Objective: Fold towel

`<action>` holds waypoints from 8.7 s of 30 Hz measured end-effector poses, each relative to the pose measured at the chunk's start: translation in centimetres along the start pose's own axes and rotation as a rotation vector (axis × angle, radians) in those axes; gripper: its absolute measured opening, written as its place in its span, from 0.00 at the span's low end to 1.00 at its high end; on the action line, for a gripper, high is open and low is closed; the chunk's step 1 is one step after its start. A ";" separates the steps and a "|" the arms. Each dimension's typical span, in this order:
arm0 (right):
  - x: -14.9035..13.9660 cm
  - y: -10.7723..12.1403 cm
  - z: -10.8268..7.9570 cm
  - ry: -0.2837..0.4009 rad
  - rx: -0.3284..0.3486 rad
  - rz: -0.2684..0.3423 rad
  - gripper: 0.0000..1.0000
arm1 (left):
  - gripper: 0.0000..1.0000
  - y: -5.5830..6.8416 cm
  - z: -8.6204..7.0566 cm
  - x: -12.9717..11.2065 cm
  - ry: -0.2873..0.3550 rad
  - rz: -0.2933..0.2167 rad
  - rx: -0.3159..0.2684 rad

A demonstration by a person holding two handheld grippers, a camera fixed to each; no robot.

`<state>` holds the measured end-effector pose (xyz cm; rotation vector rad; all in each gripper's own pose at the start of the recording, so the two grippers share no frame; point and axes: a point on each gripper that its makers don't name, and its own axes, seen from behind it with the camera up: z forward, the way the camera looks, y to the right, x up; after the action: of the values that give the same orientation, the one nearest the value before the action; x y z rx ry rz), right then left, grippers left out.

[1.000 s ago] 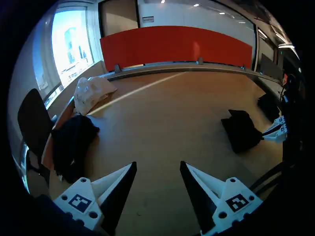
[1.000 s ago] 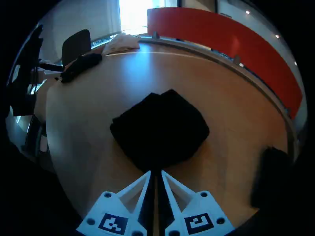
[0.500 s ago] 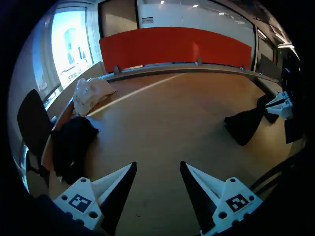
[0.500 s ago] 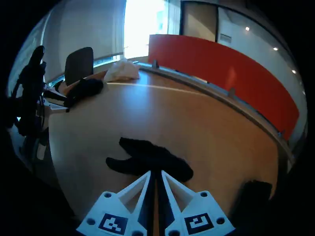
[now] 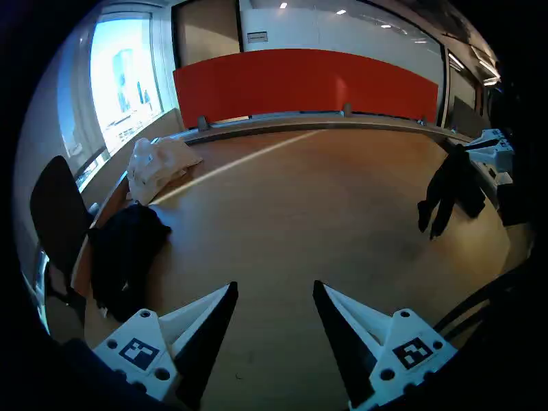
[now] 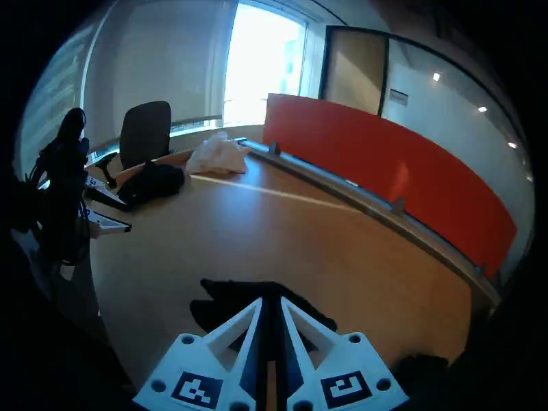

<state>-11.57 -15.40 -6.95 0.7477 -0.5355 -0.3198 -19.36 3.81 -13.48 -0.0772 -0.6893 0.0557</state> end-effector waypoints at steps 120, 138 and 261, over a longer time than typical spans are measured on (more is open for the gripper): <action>-24.1 28.2 -16.9 -0.367 -0.423 0.360 0.05 | 0.81 2.9 1.8 4.4 0.011 0.068 -0.037; -30.8 28.7 -17.1 -0.489 -0.515 0.477 0.05 | 0.81 2.7 1.4 4.1 0.004 0.077 -0.023; 3.9 18.0 -10.2 0.446 -0.602 0.416 0.95 | 0.81 -1.3 1.9 19.1 0.434 -0.074 0.037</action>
<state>-1.07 0.98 1.03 0.1007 -0.1411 0.0827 -5.84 4.12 0.20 -0.0267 -0.2572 -0.0193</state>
